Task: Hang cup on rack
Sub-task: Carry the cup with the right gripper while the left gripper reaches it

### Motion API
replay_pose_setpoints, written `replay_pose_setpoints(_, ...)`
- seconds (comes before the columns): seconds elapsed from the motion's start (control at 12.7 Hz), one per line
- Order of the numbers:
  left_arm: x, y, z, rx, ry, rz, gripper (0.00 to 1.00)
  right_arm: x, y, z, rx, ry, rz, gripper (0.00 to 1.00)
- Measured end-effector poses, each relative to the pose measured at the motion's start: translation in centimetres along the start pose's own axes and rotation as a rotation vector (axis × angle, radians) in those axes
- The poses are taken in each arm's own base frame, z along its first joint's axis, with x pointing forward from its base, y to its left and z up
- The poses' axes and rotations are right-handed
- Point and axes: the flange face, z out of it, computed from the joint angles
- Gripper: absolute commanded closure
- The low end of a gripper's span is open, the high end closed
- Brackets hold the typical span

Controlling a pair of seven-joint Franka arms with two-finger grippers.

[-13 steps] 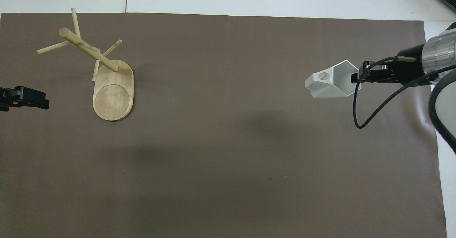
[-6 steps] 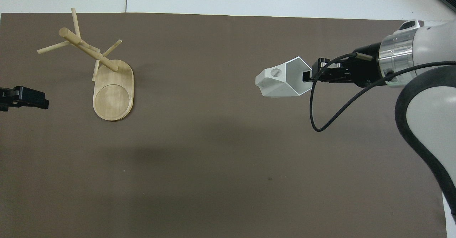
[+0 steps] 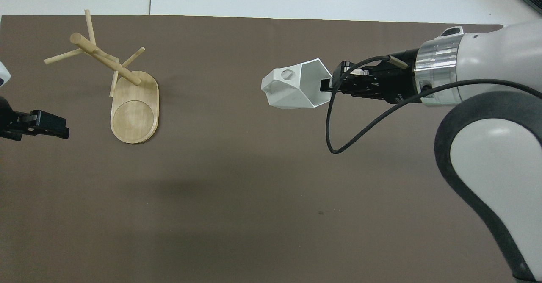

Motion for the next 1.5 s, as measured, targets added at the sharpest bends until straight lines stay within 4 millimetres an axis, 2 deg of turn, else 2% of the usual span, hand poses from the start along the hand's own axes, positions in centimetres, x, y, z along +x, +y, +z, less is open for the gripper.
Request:
replay_pose_setpoints(0.24,-1.5,4.2,0.9,-0.119,-0.096,-0.243,0.00,-1.1,-2.5,2.3,0.056,0.034,0.052,1.00)
replay_pose_setpoints(0.63,-3.8,7.9,2.0,-0.277,-0.250,-0.623,0.00,-1.8,-4.2,5.8,0.136,0.077,0.125,1.00)
replay_pose_setpoints(0.95,-4.5,12.8,2.2,-0.358,-0.319,-0.966,0.00,-2.2,-4.9,8.3,0.161,0.089,0.163,1.00)
replay_pose_setpoints(1.02,-4.3,13.3,2.4,-0.409,-0.349,-1.041,0.00,-2.3,-5.2,8.8,0.170,0.096,0.173,1.00)
replay_pose_setpoints(1.26,-2.9,11.3,3.3,-0.560,-0.439,-1.264,0.00,-2.7,-5.7,9.6,0.179,0.093,0.184,1.00)
replay_pose_setpoints(1.5,-1.5,9.3,4.6,-0.682,-0.508,-1.407,0.00,-2.8,-5.7,9.7,0.179,0.091,0.186,1.00)
